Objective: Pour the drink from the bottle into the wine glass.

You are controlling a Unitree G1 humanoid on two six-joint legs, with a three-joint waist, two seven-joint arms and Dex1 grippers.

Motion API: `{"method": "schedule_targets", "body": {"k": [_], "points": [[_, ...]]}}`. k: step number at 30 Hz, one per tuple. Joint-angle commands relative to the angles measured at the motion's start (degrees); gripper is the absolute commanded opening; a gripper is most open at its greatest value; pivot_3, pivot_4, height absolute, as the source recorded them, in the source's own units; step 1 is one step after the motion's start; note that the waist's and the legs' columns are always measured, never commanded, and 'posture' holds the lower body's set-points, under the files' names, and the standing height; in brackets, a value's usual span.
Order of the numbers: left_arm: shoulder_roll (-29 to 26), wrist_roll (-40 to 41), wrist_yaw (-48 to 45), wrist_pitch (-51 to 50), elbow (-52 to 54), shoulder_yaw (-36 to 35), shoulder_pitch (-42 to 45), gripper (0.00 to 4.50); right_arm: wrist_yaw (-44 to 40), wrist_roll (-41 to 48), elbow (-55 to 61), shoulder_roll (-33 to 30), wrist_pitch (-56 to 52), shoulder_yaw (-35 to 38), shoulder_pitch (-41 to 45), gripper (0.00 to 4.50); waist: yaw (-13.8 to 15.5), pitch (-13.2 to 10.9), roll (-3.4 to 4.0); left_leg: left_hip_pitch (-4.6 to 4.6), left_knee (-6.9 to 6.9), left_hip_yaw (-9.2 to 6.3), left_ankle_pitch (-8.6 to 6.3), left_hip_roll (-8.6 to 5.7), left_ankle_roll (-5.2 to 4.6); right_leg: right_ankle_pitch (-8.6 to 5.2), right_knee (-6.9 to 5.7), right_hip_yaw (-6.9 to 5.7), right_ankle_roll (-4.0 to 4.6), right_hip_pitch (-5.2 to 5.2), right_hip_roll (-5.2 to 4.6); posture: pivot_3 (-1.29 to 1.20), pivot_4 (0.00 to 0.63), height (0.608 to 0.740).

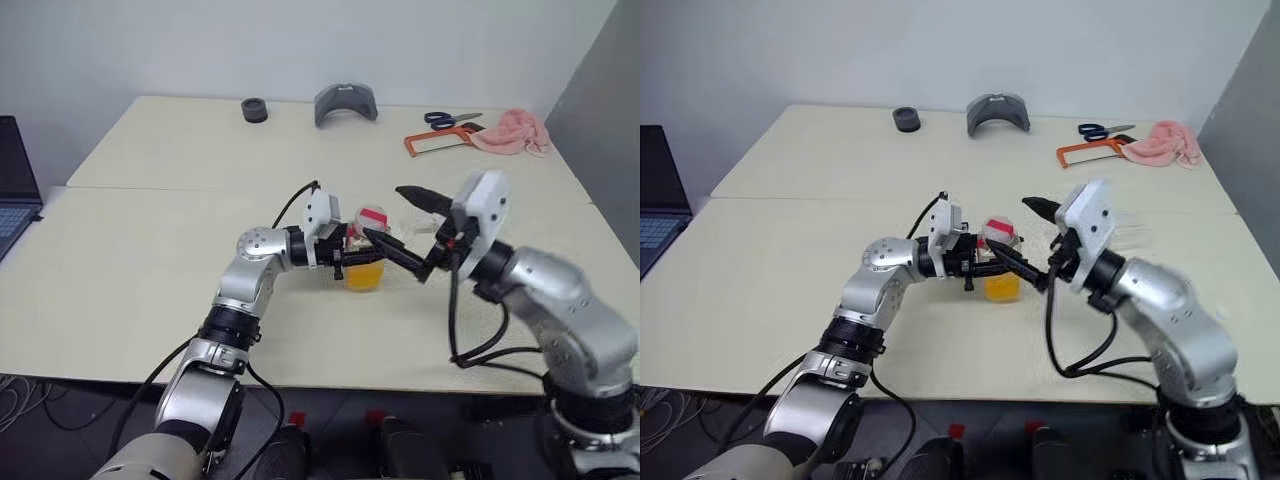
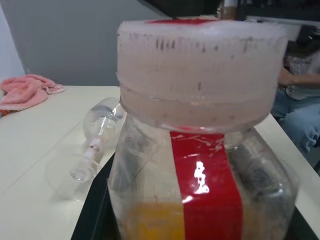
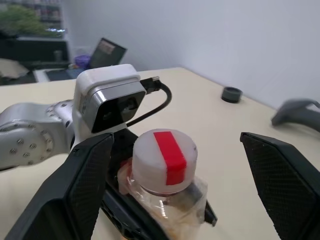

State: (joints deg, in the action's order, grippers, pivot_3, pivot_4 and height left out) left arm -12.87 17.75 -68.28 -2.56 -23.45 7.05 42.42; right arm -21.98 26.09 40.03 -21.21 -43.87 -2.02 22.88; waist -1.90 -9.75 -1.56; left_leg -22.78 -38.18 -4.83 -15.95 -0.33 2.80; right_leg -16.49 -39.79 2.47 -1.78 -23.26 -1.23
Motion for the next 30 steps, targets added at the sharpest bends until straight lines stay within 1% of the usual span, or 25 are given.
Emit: {"method": "schedule_targets", "body": {"k": [1, 4, 8, 11, 14, 18, 19, 20, 22, 25, 27, 30], "points": [[0.66, 0.51, -0.09, 1.77, 0.29, -0.61, 1.88, 1.69, 5.95, -2.72, 3.84, 2.51, -1.25, -3.27, -0.43, 4.34, 0.02, 0.00, 0.00, 0.00, 0.00, -0.02, 0.00, 0.00, -0.01, 0.00, 0.00, -0.02, 0.00, 0.00, 0.01, 0.00, 0.150, 0.740], [0.89, 0.44, -0.52, 1.95, -0.18, -0.29, 2.19, 1.69, 8.24, -5.04, 2.75, 3.76, -0.76, -4.58, -0.25, 4.34, 0.03, 0.00, 0.00, -0.01, 0.00, -0.02, 0.00, -0.05, 0.00, 0.00, 0.01, -0.03, 0.00, 0.00, 0.03, 0.00, 0.150, 0.740], [1.12, 0.26, -0.83, 2.41, -0.91, -0.18, 2.49, 1.69, 9.30, -8.26, 0.60, 3.48, 0.29, -5.47, 0.56, 4.34, 0.01, 0.00, 0.00, 0.00, 0.00, -0.01, 0.00, -0.07, -0.01, 0.00, 0.01, -0.04, 0.00, 0.00, 0.04, 0.00, 0.150, 0.740], [1.18, -0.06, -1.17, 2.90, -1.28, -0.02, 2.62, 1.69, 9.44, -8.87, -0.31, 4.38, 1.12, -5.06, 0.93, 4.34, -0.03, 0.00, 0.01, 0.01, 0.01, 0.01, -0.02, -0.09, -0.05, 0.00, 0.01, -0.03, 0.00, 0.00, 0.07, 0.00, 0.150, 0.740], [1.19, -0.14, -1.28, 3.09, -1.46, -0.10, 2.57, 1.69, 9.08, -9.25, -0.78, 4.60, 1.38, -5.27, 0.89, 3.79, -0.02, 0.00, 0.00, 0.01, 0.03, -0.01, -0.03, -0.08, -0.06, 0.00, 0.02, -0.04, 0.01, 0.00, 0.08, 0.00, 0.150, 0.740], [0.98, -0.39, -1.49, 3.45, -1.64, -0.15, 2.31, 1.69, 8.22, -8.79, -0.85, 5.13, 1.97, -5.24, 0.60, 2.50, -0.03, 0.00, 0.00, 0.01, 0.03, -0.01, -0.03, -0.09, -0.07, 0.00, 0.03, -0.04, 0.01, 0.00, 0.08, 0.00, 0.150, 0.740], [0.91, -0.44, -1.54, 3.47, -1.61, -0.17, 2.21, 1.69, 7.88, -8.65, -0.74, 5.18, 2.21, -5.27, 0.40, 2.10, -0.03, 0.00, 0.00, 0.01, 0.03, -0.01, -0.03, -0.08, -0.06, 0.00, 0.02, -0.05, 0.01, 0.00, 0.08, 0.00, 0.150, 0.740], [0.84, -0.48, -1.61, 3.50, -1.63, -0.21, 2.12, 1.69, 7.35, -8.51, -0.63, 5.02, 2.56, -5.43, 0.22, 1.88, -0.02, 0.00, 0.00, 0.00, 0.03, -0.01, -0.03, -0.08, -0.07, 0.00, 0.03, -0.05, 0.00, 0.00, 0.08, 0.00, 0.150, 0.740], [0.64, -0.56, -1.89, 3.44, -1.71, -0.15, 2.00, 1.69, 5.42, -7.60, -0.54, 4.72, 3.90, -5.69, -0.08, 1.88, -0.02, 0.00, 0.00, 0.00, 0.03, -0.01, -0.03, -0.08, -0.07, 0.00, 0.03, -0.04, 0.00, 0.00, 0.07, 0.00, 0.150, 0.740], [-0.07, -0.22, -3.82, 2.83, -1.66, 0.34, 1.84, 1.69, -4.58, -4.15, -1.58, 1.07, 8.62, -6.23, 0.67, 1.88, -0.01, 0.00, 0.00, 0.00, 0.03, 0.00, -0.03, -0.09, -0.07, 0.00, 0.04, -0.04, 0.00, 0.00, 0.08, 0.00, 0.150, 0.740], [-1.05, 0.20, -6.43, 1.89, -1.35, 0.78, 1.84, 1.69, -17.13, -1.37, -6.38, -5.03, 11.88, -6.07, 4.25, 1.88, -0.09, -0.03, 0.04, 0.01, 0.02, 0.05, -0.04, -0.12, -0.08, 0.00, 0.05, -0.05, 0.00, 0.02, 0.08, 0.00, 0.150, 0.740], [-1.83, 0.63, -8.40, 1.10, -1.37, 0.91, 2.27, 1.68, -28.95, 1.90, -13.12, -10.20, 13.58, -6.41, 9.80, 1.88, -0.21, -0.05, 0.07, 0.03, 0.03, 0.15, -0.04, -0.09, -0.10, 0.00, 0.11, -0.11, 0.00, 0.06, 0.15, 0.00, 0.150, 0.740]]}}
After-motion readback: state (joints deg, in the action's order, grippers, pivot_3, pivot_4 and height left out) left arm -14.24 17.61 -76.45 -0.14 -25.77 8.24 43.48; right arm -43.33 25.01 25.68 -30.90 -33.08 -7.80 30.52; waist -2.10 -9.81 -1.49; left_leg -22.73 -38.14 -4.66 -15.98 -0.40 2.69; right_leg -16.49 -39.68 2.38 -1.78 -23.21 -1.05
